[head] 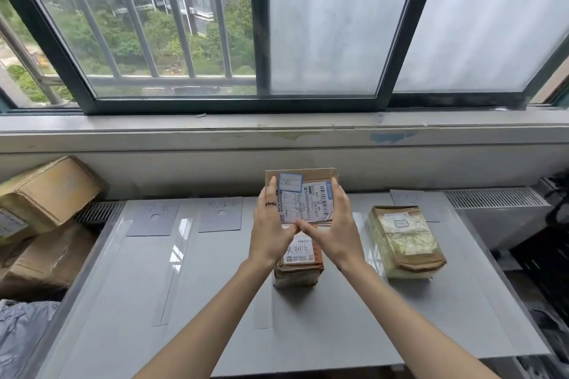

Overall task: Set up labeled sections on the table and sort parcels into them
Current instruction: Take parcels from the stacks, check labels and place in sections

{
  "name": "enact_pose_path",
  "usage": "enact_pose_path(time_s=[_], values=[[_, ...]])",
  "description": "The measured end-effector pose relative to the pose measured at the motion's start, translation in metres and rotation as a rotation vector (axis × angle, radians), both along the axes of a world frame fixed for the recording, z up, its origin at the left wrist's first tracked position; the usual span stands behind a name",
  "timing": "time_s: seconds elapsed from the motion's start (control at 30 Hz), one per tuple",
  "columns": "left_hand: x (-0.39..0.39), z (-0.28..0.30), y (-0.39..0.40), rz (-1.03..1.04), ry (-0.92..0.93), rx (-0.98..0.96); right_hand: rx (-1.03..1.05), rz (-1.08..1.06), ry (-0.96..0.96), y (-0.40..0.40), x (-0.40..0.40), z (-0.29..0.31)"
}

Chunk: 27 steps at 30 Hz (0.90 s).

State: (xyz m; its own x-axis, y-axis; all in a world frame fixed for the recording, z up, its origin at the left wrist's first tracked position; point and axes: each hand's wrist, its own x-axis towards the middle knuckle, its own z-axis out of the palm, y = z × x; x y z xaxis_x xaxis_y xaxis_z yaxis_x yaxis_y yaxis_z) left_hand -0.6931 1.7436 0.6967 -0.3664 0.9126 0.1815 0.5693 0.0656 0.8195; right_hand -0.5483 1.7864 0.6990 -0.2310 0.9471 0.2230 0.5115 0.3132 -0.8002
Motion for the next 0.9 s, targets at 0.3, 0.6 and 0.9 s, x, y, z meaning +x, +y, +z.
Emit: enact_pose_path(time_s=[0.3, 0.6, 0.9], values=[[0.078, 0.005, 0.028, 0.015, 0.014, 0.013, 0.019, -0.003, 0.02, 0.031, 0.078, 0.0], [0.18, 0.004, 0.058, 0.095, 0.06, -0.005, -0.019, 0.079, 0.025, 0.072, 0.174, -0.007], [0.24, -0.009, 0.077, 0.112, 0.015, -0.063, -0.046, 0.078, 0.003, 0.091, 0.235, -0.017]])
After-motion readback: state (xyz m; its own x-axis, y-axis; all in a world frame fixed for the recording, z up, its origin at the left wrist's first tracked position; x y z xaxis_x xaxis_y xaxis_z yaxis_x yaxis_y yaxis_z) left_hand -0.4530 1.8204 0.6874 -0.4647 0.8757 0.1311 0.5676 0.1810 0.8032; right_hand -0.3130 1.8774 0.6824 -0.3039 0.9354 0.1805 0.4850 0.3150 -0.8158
